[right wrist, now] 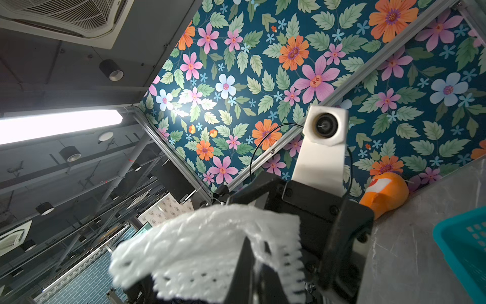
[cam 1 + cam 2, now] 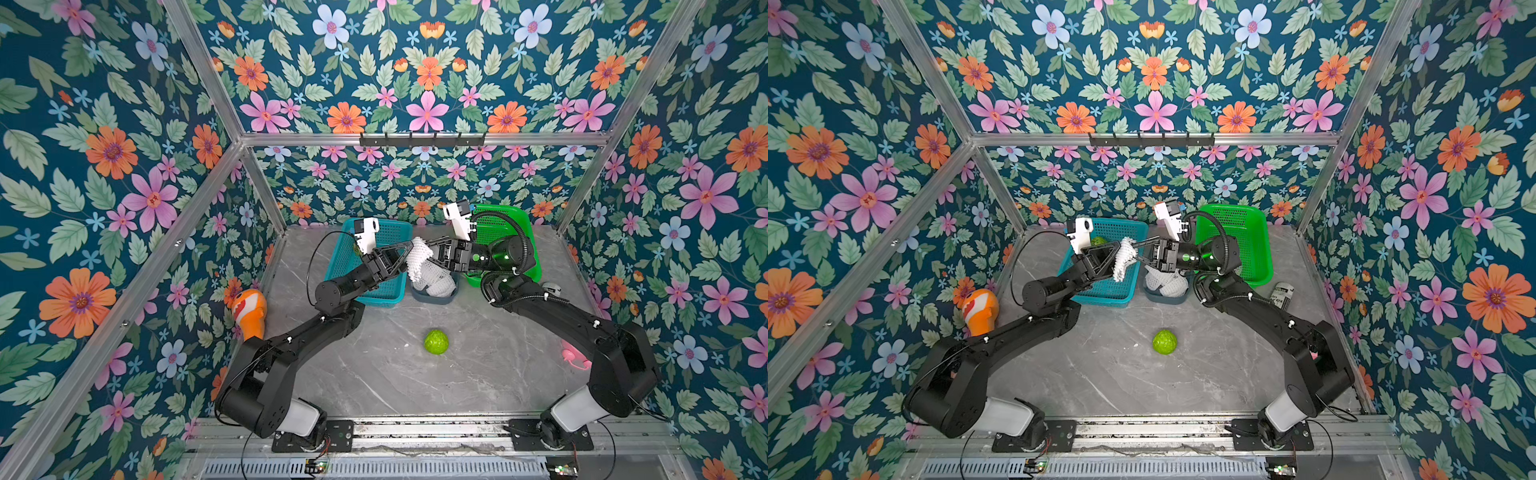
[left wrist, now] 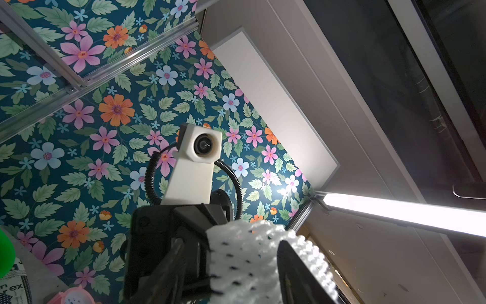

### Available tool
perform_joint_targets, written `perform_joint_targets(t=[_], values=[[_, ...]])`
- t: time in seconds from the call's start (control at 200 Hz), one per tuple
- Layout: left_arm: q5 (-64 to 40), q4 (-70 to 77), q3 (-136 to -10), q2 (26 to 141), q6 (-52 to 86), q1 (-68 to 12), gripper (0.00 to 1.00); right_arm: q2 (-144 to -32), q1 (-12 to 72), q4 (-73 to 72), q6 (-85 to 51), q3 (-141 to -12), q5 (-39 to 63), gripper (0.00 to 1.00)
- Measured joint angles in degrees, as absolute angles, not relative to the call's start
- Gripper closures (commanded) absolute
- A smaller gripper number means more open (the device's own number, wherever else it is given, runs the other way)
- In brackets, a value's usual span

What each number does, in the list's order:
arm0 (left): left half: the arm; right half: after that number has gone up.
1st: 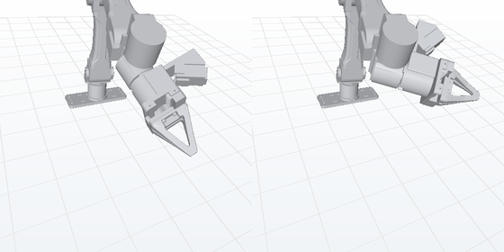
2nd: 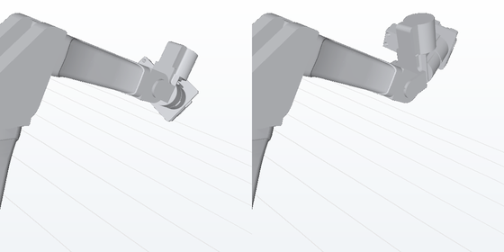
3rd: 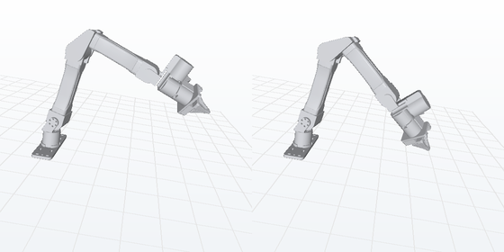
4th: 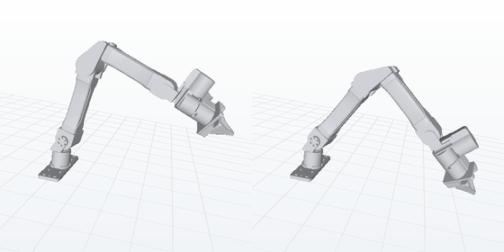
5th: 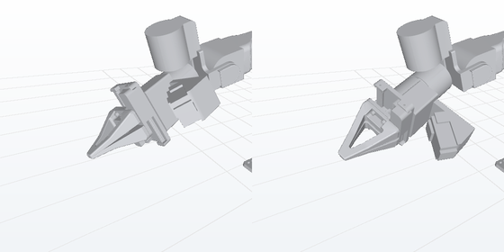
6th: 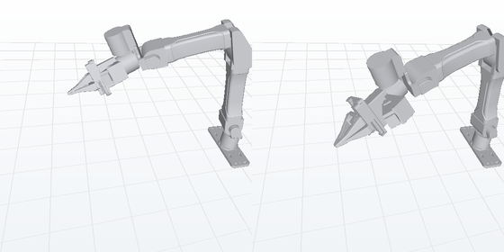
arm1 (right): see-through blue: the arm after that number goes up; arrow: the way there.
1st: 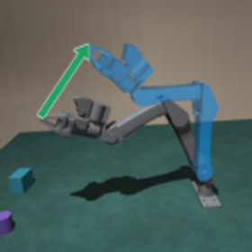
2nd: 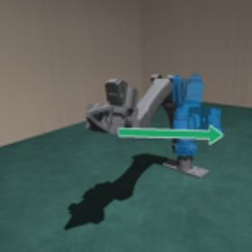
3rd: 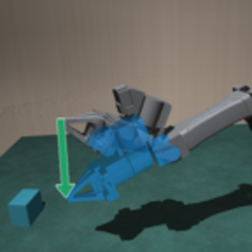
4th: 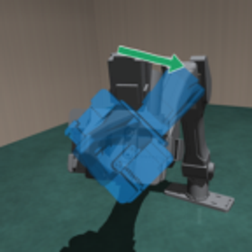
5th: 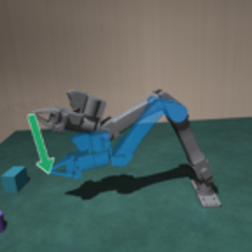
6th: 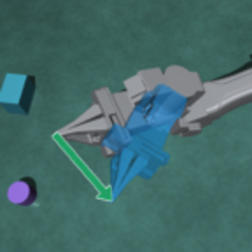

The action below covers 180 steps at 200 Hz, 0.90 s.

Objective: Sleeve custard apples in foam nets
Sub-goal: Open the foam net.

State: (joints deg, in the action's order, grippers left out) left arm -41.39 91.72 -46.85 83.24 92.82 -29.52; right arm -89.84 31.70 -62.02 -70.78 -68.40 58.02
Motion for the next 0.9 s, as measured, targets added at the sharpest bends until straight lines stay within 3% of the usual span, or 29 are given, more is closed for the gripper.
perform_joint_targets(t=[0.11,0.155,0.2,0.28,0.53,0.775,0.9], values=[[-41.7,91.7,-46.7,83.5,93.0,-29.9,0.6,-90.3,31.6,-62.4,-71.3,-69.2,58.0,1.0],[-41.7,92.1,-46.5,83.3,93.0,-29.9,0.62,-90.4,31.3,-62.5,-71.5,-69.4,58.0,1.0],[-41.8,92.5,-46.2,83.1,93.0,-29.9,0.6,-90.4,31.0,-62.8,-71.9,-69.4,58.1,1.0],[-41.8,92.6,-45.2,82.9,93.0,-29.5,0.48,-90.3,30.5,-63.1,-72.8,-69.4,58.2,1.0],[-42.1,92.6,-43.9,81.7,94.1,-26.7,0.52,-89.3,30.0,-65.0,-74.4,-67.4,58.9,1.0],[-42.7,92.6,-44.9,83.3,94.3,-27.4,0.37,-90.9,29.9,-67.5,-77.0,-68.2,59.8,1.0],[-43.1,92.6,-44.9,84.4,94.3,-28.2,0.4,-91.9,29.9,-67.7,-78.2,-69.3,59.8,1.0]])
